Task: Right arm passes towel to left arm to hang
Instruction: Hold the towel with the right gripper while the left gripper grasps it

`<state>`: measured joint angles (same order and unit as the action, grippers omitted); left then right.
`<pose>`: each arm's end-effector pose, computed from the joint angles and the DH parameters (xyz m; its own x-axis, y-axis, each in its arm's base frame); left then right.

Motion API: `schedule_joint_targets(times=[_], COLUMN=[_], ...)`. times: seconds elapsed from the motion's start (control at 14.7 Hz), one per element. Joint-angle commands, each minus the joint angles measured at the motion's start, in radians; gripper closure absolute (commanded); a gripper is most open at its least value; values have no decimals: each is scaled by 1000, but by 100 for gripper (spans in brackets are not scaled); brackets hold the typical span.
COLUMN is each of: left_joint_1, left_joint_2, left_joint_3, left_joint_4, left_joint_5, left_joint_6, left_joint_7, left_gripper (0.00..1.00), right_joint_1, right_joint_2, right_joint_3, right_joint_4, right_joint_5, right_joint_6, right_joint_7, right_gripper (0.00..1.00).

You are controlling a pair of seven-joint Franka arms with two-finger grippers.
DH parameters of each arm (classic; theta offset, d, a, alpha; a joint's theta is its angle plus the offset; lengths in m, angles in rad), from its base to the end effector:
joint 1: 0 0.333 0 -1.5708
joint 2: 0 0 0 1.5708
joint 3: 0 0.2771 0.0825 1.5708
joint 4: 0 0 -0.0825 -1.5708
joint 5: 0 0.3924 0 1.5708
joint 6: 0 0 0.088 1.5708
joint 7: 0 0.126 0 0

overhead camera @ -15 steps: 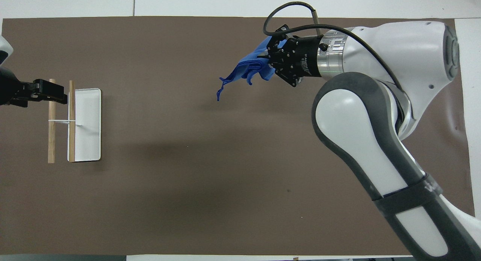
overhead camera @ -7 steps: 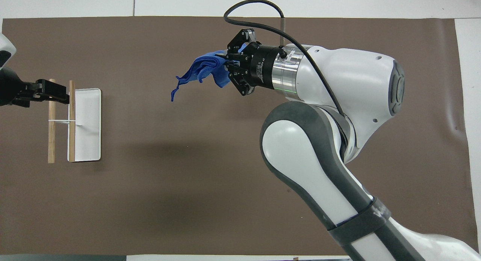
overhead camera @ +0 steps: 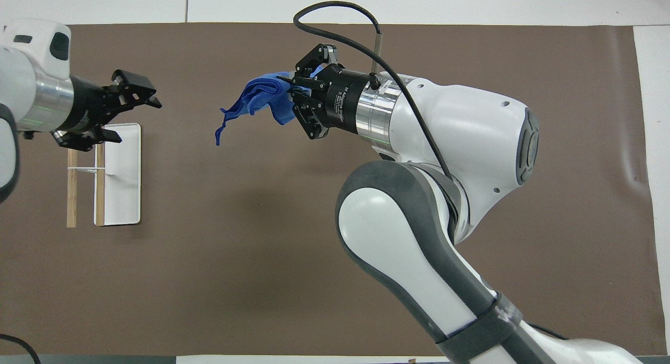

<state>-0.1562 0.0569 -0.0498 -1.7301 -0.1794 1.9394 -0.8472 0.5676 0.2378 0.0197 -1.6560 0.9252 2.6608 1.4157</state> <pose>0.5896 -0.1384 0.4916 0.7712 0.6356 -0.0360 0.6258 -0.7464 0.2267 0.5855 0.3694 0.4994 0.2575 -0.6701 -0.6961 -0.8699 0.1529 -0.4690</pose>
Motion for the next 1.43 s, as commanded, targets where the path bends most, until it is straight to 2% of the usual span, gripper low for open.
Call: schedule_joint_targets(times=[0.0, 0.2, 0.34, 0.61, 0.89, 1.02, 1.09, 1.16, 1.23, 1.37], left_joint_1=[-45, -63, -63, -78, -123, -126, -126, -129, -134, -134], left_joint_2=[24, 52, 57, 46, 38, 40, 40, 40, 37, 32], left_joint_3=[7, 7, 7, 5, 4, 5, 5, 5, 5, 5], left_joint_4=[-11, -6, -6, -8, -13, -22, -28, -45, -64, -88], left_joint_5=[-61, -154, -184, -184, -187, -210, -221, -221, -221, -221], left_joint_6=[88, 130, 115, 23, 12, 58, 100, 131, 159, 213], left_joint_7=[-331, -597, -703, -814, -926, -980, -990, -987, -986, -981], left_gripper=[0, 0, 0, 0, 0, 0, 4, 16, 24, 49], right_joint_1=[46, 54, 54, 54, 52, 52, 52, 52, 52, 52], right_joint_2=[8, 8, 9, 12, 14, 14, 14, 14, 14, 14], right_joint_3=[0, 0, 0, 0, 0, 0, 0, 0, 0, 0], right_joint_4=[13, 12, 10, 12, 7, 7, 7, 7, 7, 7], right_joint_5=[47, 50, 50, 50, 50, 50, 50, 50, 50, 50], right_joint_6=[50, 56, 65, 65, 67, 67, 67, 67, 67, 67], right_joint_7=[17, 19, 17, 15, 8, 6, 6, 6, 6, 6], right_gripper=[100, 100, 100, 100, 100, 100, 100, 100, 100, 100])
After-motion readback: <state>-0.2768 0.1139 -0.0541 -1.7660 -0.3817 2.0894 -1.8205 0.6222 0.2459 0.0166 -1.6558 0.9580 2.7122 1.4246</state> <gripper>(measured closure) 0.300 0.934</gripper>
